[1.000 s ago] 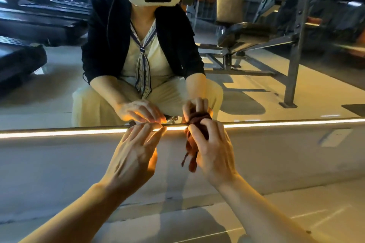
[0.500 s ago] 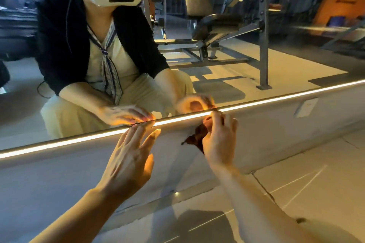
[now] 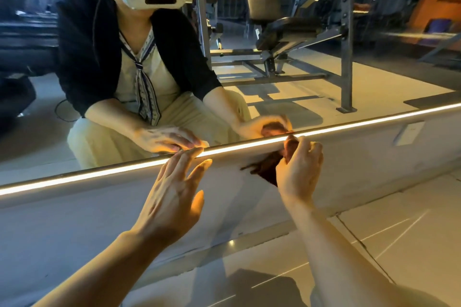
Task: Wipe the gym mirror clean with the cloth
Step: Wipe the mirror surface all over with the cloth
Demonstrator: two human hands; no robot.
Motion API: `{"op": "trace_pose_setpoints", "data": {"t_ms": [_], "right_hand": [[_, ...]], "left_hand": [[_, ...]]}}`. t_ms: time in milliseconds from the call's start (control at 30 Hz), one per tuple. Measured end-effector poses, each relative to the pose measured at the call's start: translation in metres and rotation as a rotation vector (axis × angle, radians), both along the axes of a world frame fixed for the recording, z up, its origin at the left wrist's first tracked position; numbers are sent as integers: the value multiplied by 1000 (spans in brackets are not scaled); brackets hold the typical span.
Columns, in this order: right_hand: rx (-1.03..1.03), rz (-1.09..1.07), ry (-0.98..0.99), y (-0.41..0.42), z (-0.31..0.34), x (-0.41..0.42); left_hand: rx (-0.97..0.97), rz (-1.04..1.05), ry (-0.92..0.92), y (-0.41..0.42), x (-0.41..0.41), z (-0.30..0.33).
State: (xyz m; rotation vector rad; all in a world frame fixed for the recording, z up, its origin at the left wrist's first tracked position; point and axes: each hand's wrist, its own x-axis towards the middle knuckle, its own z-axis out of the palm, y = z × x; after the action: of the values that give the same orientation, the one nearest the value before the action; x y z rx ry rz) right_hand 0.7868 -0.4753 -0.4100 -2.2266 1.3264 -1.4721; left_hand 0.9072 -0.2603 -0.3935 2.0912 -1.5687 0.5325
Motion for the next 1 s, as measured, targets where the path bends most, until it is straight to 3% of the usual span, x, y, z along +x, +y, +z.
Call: {"op": "trace_pose_setpoints", "data": {"t_ms": [200, 300, 433, 500, 733, 900, 1000], "right_hand": [[-163, 247, 5, 75, -1, 40], [-255, 402, 104, 95, 7, 42], [-54, 126, -113, 77, 37, 28], [-43, 93, -103, 70, 42, 24], [-323, 538, 196, 142, 21, 67], [-334, 433, 180, 142, 22, 69], [-319, 512, 144, 158, 16, 79]], "left_hand": [[-43, 23, 41, 32, 18, 1], [-47, 30, 49, 43, 24, 1], [-79, 33, 60, 58, 33, 5], [-111, 55, 73, 64, 36, 8], [-127, 138, 30, 66, 37, 14], [-126, 220, 64, 62, 29, 19], [-99, 264, 74, 64, 29, 17]]}}
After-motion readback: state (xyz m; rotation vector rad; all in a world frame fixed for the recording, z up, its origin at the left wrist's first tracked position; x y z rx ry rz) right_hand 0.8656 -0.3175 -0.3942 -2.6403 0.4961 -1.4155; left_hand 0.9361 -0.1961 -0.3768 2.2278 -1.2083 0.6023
